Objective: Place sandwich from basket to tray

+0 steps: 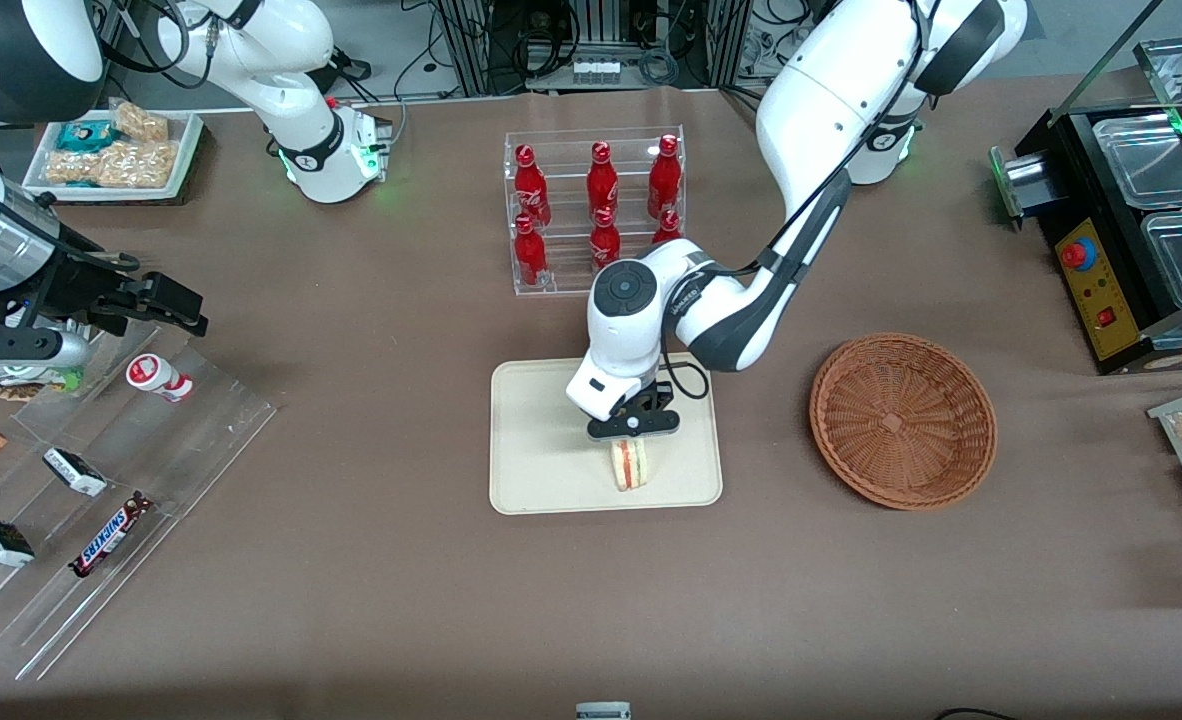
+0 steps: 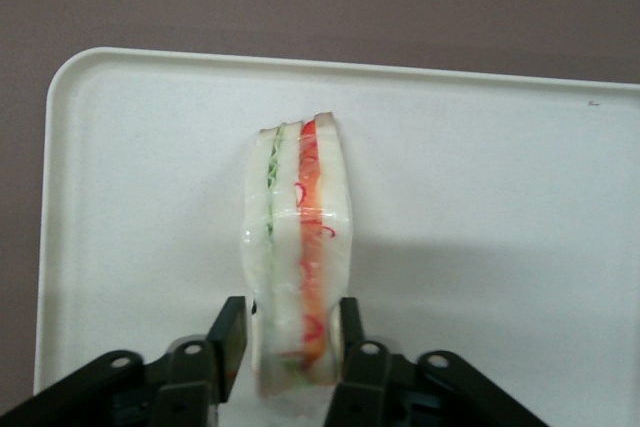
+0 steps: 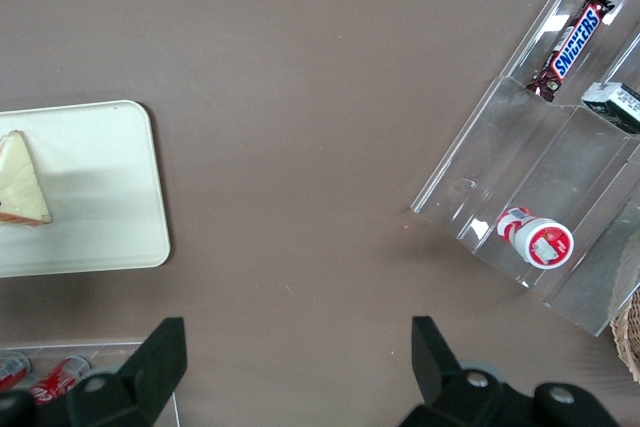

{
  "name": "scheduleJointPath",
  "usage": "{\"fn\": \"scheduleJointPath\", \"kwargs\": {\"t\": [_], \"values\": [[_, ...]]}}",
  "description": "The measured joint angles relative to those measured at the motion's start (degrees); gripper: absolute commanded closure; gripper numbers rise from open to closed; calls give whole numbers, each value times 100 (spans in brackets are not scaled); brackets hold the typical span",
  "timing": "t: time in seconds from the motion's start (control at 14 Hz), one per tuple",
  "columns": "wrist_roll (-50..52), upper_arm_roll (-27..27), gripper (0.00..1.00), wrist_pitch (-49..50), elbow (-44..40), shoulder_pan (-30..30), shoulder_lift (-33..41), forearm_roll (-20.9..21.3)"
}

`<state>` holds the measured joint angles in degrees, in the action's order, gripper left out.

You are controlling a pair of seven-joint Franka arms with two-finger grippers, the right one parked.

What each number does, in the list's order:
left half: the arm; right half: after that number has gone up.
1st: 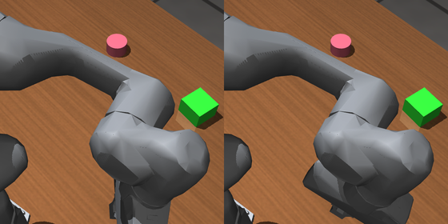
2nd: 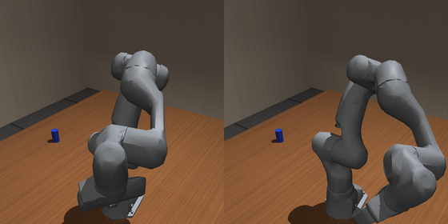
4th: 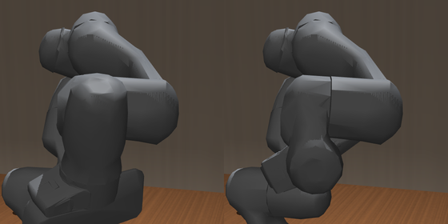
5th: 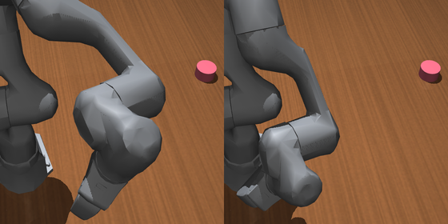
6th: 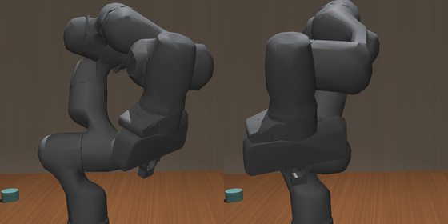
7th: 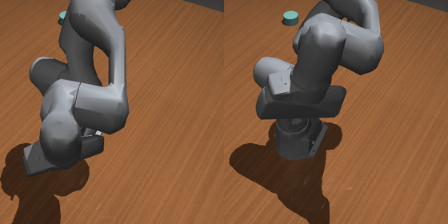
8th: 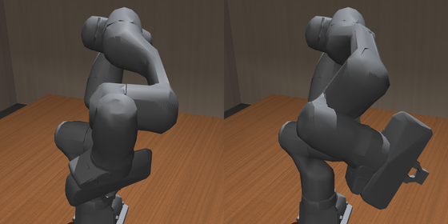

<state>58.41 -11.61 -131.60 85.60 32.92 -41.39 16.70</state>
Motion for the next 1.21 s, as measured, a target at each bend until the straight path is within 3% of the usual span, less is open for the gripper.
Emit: {"fn": "scheduleJointPath", "kwargs": {"t": [0.29, 0.5, 0.86, 1.21], "values": [[287, 3, 0, 151, -328, 9, 133, 0], [183, 77, 0, 1183, -516, -179, 798, 1], [-1638, 108, 0, 3100, -358, -1308, 2215, -602], [-3081, 137, 0, 3604, 641, -2453, 3638, -843]]}}
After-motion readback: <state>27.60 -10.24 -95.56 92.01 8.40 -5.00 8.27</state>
